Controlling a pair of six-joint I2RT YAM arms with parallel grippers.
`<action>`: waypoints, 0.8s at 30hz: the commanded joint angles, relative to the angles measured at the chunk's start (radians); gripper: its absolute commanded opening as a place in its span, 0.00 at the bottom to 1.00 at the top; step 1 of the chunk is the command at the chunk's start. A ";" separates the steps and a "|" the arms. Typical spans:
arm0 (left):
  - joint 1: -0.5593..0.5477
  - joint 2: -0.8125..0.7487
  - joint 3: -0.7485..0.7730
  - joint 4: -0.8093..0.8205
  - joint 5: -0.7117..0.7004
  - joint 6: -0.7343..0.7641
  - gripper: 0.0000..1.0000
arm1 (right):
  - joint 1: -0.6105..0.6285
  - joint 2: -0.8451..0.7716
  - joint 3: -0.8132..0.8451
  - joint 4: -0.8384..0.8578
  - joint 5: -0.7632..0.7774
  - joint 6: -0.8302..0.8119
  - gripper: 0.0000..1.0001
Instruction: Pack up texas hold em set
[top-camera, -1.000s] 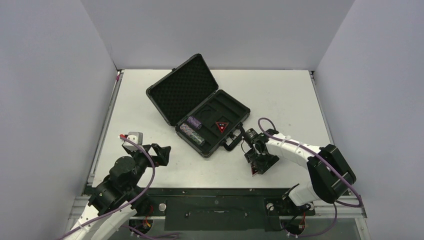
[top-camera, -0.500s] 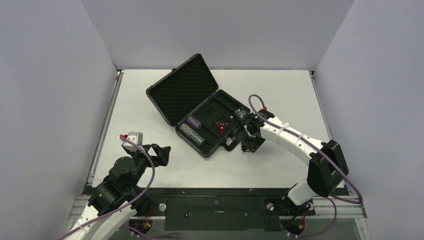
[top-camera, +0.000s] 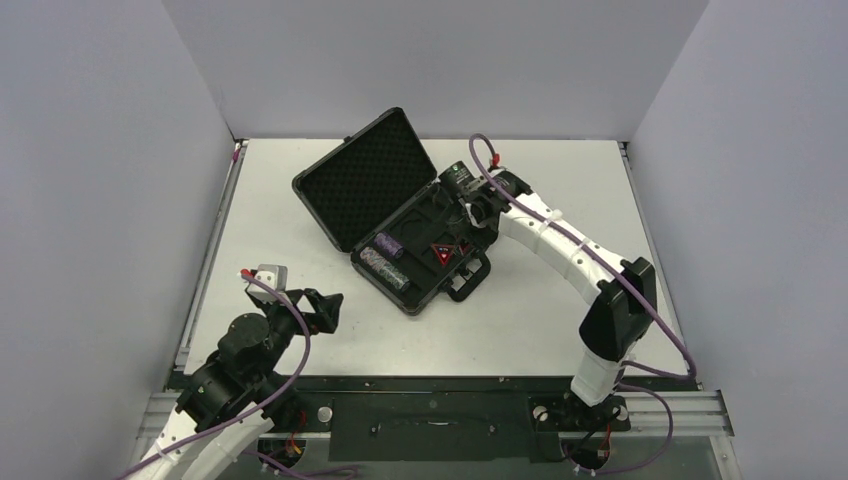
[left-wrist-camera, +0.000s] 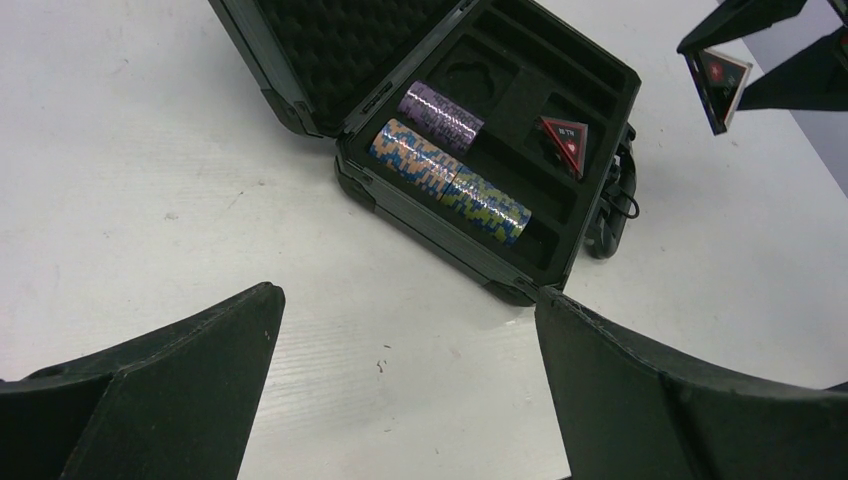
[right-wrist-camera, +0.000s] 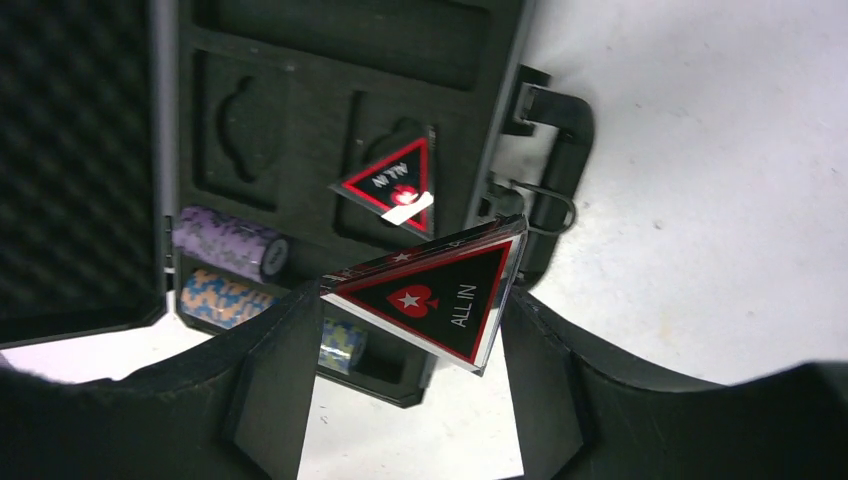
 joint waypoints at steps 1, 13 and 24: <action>-0.014 0.008 0.011 0.039 0.019 0.014 0.96 | 0.008 0.054 0.117 0.021 0.017 -0.076 0.00; -0.035 0.001 0.037 0.032 0.054 0.034 0.96 | 0.007 0.201 0.321 0.073 -0.071 -0.133 0.00; -0.034 -0.005 0.029 0.042 0.055 0.041 0.96 | 0.005 0.263 0.379 0.171 -0.168 -0.137 0.00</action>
